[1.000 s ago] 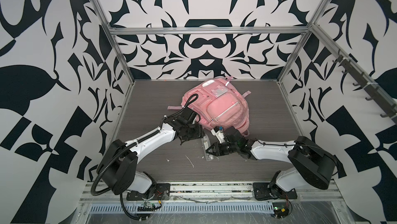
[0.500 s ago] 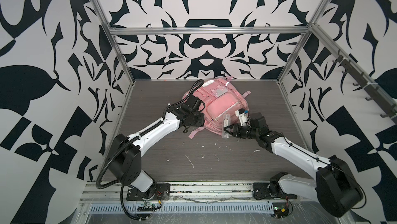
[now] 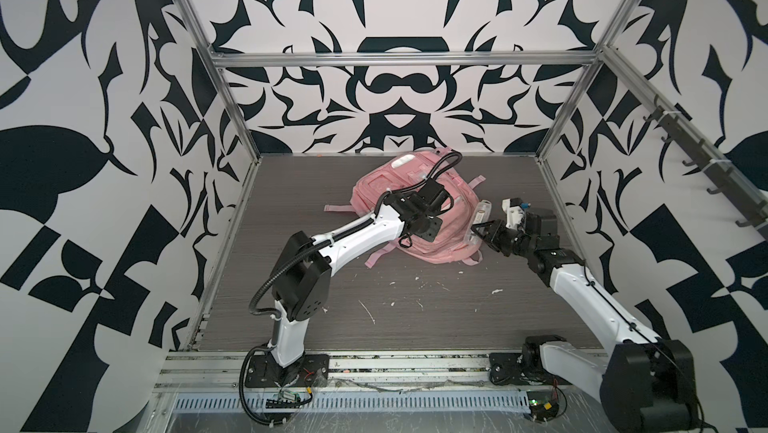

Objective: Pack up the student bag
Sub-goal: 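Lift the pencil case upright with the right gripper while left moves to the backpack, then hold the pocket flap open with the left gripper while right lowers the case inside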

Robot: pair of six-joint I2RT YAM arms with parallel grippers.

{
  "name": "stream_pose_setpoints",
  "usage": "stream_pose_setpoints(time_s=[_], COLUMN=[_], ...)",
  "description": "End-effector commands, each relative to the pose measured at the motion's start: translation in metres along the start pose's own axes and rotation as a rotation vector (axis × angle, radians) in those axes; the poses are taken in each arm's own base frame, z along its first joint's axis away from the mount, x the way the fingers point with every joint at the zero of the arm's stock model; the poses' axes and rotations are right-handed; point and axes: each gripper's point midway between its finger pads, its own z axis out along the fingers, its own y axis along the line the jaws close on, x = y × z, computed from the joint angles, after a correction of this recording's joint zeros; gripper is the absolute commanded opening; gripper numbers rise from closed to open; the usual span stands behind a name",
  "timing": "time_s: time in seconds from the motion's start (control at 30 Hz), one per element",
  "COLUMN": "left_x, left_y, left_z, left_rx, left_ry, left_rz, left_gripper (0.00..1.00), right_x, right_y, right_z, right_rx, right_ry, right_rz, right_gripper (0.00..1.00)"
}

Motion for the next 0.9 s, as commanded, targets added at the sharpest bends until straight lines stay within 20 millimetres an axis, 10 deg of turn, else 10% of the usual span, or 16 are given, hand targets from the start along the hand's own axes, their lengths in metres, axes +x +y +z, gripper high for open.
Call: stream_pose_setpoints(time_s=[0.0,0.87], left_x=[0.007,0.018], left_y=[0.003,-0.005], left_z=[0.010,0.071], left_rx=[-0.087,-0.219], left_ry=[0.061,0.134], left_rz=[0.131,0.341], left_gripper=[0.47,0.44], right_x=[-0.004,0.006], right_y=[0.011,0.002], right_z=[-0.010,-0.012], right_rx=[-0.063,-0.065], right_ry=[-0.014,0.003], right_rz=[0.014,0.038], right_gripper=[0.01,0.00])
